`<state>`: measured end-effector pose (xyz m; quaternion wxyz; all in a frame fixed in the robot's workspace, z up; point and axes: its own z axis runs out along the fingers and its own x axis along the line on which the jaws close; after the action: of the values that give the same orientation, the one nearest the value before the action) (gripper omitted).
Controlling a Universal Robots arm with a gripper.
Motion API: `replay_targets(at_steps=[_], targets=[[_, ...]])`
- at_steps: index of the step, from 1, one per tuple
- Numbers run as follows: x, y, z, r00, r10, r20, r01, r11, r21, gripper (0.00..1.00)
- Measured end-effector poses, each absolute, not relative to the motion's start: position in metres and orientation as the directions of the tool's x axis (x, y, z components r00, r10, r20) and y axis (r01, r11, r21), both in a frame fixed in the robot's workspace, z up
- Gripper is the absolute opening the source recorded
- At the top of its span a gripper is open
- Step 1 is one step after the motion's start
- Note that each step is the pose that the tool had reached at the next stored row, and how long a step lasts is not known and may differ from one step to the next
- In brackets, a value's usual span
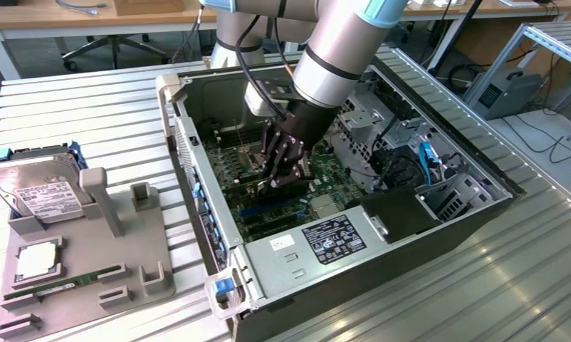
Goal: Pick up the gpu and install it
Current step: 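Insert the gpu into the slot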
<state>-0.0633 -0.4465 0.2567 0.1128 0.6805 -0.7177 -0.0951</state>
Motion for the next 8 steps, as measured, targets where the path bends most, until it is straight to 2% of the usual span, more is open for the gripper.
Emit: replay_targets(at_steps=[8], targets=[[-0.0636,-0.4465,0.2577,-0.048,-0.998,0.032,-0.955,0.055,0.290,0.27]])
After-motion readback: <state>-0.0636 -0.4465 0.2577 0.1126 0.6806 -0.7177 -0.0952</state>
